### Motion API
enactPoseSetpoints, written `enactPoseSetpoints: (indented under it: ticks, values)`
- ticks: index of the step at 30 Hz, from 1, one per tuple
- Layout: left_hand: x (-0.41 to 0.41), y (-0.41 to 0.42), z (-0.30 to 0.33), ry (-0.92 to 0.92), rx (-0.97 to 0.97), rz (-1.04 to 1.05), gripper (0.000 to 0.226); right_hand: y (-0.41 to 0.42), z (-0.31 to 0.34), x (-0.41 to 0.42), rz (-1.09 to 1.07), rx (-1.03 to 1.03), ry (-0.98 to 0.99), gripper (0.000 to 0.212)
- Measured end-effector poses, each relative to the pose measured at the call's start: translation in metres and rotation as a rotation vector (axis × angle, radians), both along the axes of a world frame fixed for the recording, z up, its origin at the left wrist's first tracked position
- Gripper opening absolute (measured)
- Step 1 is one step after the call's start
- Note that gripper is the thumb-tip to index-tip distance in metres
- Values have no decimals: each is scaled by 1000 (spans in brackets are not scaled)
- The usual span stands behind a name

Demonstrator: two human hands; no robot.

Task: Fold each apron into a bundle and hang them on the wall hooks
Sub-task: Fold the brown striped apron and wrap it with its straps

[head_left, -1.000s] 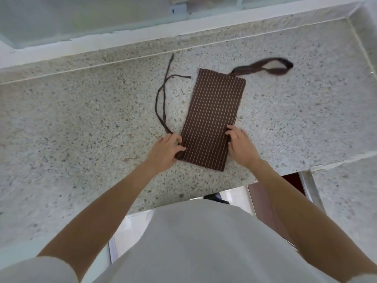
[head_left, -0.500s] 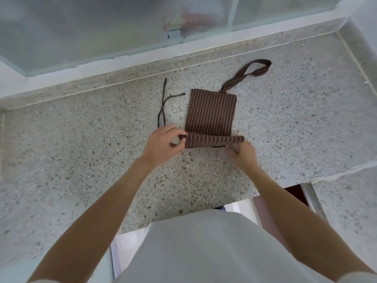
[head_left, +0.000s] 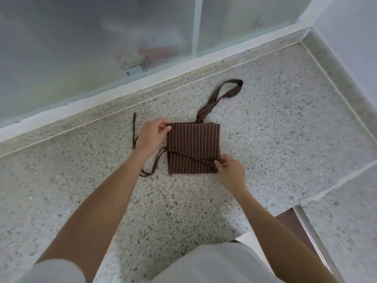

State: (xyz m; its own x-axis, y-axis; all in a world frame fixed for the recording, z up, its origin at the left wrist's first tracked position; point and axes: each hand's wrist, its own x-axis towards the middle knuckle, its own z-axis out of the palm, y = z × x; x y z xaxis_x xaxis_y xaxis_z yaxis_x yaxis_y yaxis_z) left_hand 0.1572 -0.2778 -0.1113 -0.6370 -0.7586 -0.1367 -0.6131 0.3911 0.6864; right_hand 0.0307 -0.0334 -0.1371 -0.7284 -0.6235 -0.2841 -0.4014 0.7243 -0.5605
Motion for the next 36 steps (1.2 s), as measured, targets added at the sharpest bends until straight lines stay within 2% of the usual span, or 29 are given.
enactPoseSetpoints:
  ticks: [6,13,16,18,21,24,26,28,31,33,36]
  values:
    - [-17,-11,-20,-109,-5,29,20,-8,-5,-7,-34,58,44,19]
    - [-18,-11,-26,-80,36,37,13,-18,1,-11,3,169,48,22]
    - [-19,-10,-25,-112,14,4,14,-19,4,-9,-11,113,40,17]
    - [-15,-5,-21,-115,-103,-60,21,-14,4,-10,112,-57,225,17]
    - [-4,12,-9,-14,-315,-292,25,-6,0,-22,505,-184,459,29]
    - [17,36,-13,-91,-470,-580,40,-6,-7,-37,845,-39,520,51]
    - [30,46,-25,-195,-470,-662,59,-10,-7,-49,957,73,518,65]
    - [44,48,-33,-280,-413,-678,76,-15,-6,-57,1038,94,518,72]
    - [52,45,-36,-363,-371,-681,100,-23,-1,-64,1100,61,528,67]
    - [53,44,-36,-400,-352,-692,111,-26,1,-65,1088,53,491,54]
    - [50,46,-32,-315,-245,-595,105,-36,14,-66,864,9,236,31]
